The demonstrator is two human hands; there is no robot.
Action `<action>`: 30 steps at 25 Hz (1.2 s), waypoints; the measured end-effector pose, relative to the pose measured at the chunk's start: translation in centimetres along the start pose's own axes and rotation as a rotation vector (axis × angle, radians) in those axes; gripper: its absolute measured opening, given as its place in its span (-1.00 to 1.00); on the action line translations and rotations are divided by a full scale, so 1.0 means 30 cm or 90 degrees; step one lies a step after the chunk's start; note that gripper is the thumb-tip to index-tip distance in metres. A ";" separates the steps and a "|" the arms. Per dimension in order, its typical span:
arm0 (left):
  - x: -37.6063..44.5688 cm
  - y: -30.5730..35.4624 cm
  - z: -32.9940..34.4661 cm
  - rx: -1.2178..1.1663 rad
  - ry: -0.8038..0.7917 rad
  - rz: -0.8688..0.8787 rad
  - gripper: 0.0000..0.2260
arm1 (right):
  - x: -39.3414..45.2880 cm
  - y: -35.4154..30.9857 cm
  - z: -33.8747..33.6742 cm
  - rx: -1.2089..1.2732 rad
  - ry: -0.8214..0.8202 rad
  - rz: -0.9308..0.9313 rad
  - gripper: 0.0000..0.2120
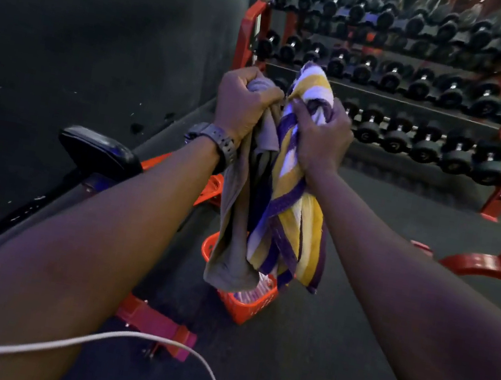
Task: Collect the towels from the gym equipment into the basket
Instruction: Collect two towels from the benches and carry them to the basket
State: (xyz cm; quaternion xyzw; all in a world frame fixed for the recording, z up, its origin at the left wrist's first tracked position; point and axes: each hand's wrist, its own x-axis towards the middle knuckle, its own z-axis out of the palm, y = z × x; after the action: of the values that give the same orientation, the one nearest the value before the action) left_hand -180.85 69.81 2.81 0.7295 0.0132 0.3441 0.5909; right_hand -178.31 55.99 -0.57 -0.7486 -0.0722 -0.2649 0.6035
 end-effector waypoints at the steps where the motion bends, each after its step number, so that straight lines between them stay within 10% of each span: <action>1: 0.026 -0.044 0.027 0.000 0.013 -0.008 -0.82 | 0.033 0.044 0.033 -0.002 -0.006 0.009 -0.57; 15: 0.227 -0.953 0.332 -0.040 0.079 -0.246 -0.83 | 0.213 0.858 0.477 -0.089 -0.067 0.236 -0.55; 25: -0.144 -1.722 0.410 0.088 0.086 -0.452 -0.76 | -0.138 1.680 0.666 -0.136 -0.271 0.390 -0.57; 30: -0.438 -2.135 0.429 0.344 -0.065 -0.532 -0.81 | -0.400 2.085 0.653 -0.289 -0.463 0.336 -0.43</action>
State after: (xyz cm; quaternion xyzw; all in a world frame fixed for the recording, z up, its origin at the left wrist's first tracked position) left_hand -159.40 72.54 -60.24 0.8047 0.3643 0.0259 0.4680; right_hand -155.68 60.65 -63.08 -0.8977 -0.0267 0.1655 0.4075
